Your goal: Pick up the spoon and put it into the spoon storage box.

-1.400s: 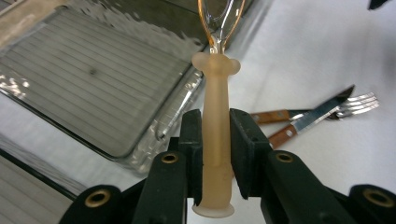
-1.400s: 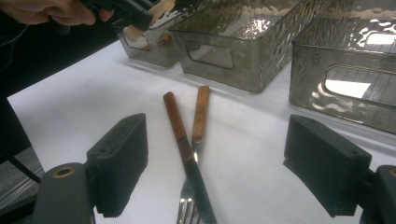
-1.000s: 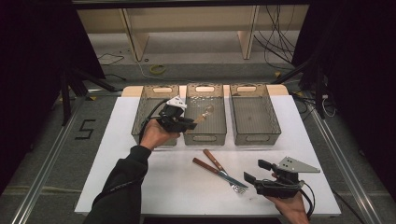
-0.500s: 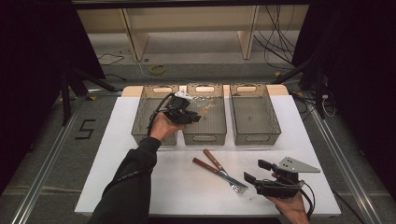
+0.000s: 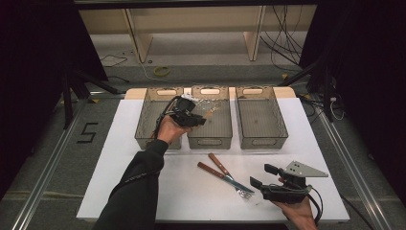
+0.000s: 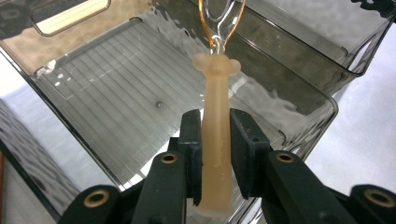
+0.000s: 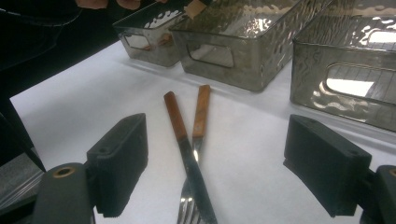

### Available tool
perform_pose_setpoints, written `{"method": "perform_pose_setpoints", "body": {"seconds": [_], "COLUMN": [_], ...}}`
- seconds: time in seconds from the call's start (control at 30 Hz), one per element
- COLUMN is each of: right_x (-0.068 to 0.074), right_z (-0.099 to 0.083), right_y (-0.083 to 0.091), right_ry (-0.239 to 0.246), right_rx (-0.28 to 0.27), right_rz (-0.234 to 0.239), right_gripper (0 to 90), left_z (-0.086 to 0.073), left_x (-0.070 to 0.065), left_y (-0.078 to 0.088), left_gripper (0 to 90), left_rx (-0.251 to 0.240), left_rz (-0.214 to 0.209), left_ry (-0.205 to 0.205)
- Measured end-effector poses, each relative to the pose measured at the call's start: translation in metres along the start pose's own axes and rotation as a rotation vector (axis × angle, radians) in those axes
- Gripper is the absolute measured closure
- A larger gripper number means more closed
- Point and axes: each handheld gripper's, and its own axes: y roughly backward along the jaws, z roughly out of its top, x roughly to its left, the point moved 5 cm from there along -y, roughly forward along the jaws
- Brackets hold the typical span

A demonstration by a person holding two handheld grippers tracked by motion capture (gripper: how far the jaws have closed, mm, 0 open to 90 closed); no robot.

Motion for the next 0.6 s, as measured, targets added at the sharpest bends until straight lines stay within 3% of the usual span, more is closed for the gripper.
{"method": "perform_pose_setpoints", "body": {"seconds": [0.37,0.6], "right_x": [0.0,0.0], "right_z": [0.0001,0.0003], "right_y": [0.0005,0.0004], "right_ry": [-0.003,-0.002], "right_rx": [-0.001,-0.002], "right_rz": [0.001,0.001], "right_gripper": [22.5,22.5], "left_z": [-0.0038,-0.0033], "left_x": [0.0018,-0.0001], "left_y": [-0.0097,-0.0042], "left_gripper": [72.4,52.2], "left_rx": [0.042,0.034], "left_rz": [0.005,-0.007], "left_ry": [0.041,0.049]}}
